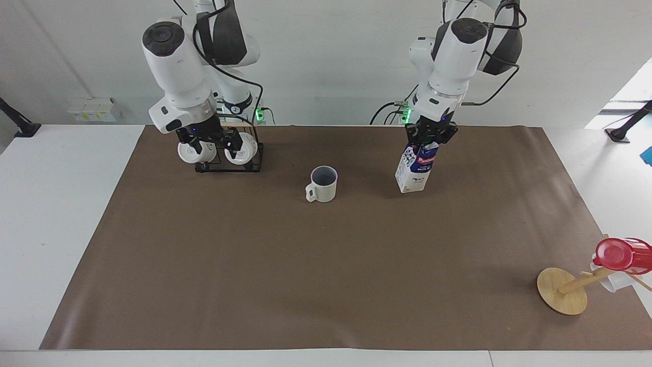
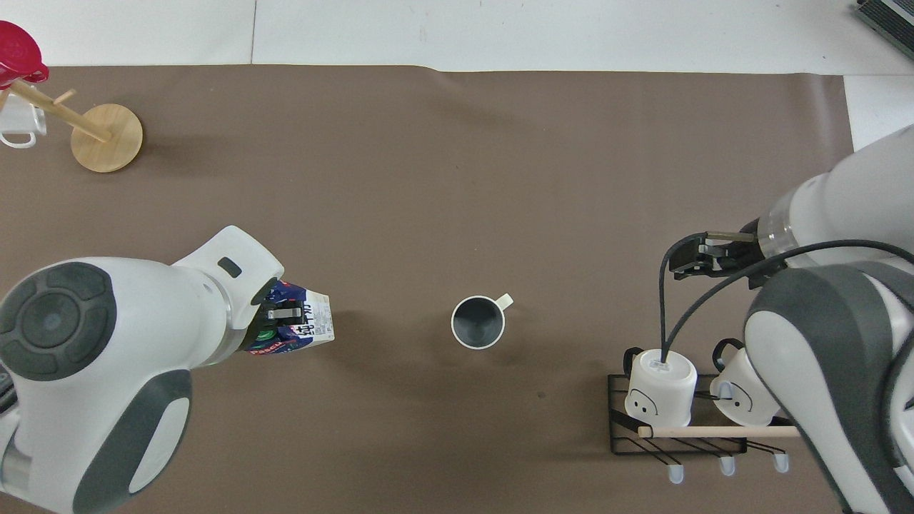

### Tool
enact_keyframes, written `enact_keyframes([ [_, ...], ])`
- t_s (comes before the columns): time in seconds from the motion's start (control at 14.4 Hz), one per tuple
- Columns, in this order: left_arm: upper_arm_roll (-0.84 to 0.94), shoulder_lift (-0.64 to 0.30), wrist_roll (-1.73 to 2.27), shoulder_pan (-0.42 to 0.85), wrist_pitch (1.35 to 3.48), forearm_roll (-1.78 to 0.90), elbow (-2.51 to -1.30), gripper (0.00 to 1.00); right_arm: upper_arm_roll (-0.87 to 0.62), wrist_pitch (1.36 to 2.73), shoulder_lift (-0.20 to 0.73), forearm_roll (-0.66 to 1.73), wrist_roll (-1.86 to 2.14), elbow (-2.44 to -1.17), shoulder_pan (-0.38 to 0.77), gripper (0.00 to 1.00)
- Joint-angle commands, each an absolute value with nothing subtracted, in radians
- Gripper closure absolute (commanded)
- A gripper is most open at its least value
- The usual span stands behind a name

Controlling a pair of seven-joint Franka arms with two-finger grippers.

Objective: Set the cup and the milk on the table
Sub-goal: 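Lower the milk carton beside the mug with the left gripper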

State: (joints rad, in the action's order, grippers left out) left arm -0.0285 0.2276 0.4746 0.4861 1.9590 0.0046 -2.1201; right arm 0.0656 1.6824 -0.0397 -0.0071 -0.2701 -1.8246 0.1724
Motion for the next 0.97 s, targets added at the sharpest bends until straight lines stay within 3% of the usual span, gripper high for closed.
enact_keyframes([
  [0.0,-0.046,0.215,0.531,0.544,1.965,-0.003,-2.098,0.59,0.055,1.666,-0.054,-0.002,-0.198,-1.836,0.100,0.00],
  [0.28,-0.046,0.155,0.624,0.607,2.057,-0.003,-2.098,0.59,0.055,1.683,-0.052,0.000,-0.097,-1.829,0.008,0.00],
  [0.7,-0.048,0.054,0.698,0.689,2.164,0.006,-2.100,0.60,0.057,1.646,-0.060,0.002,-0.100,-1.703,-0.002,0.00],
  [0.9,-0.046,0.052,0.695,0.690,2.163,0.008,-2.102,0.60,0.055,1.605,-0.067,-0.002,-0.100,-1.637,0.000,0.00],
])
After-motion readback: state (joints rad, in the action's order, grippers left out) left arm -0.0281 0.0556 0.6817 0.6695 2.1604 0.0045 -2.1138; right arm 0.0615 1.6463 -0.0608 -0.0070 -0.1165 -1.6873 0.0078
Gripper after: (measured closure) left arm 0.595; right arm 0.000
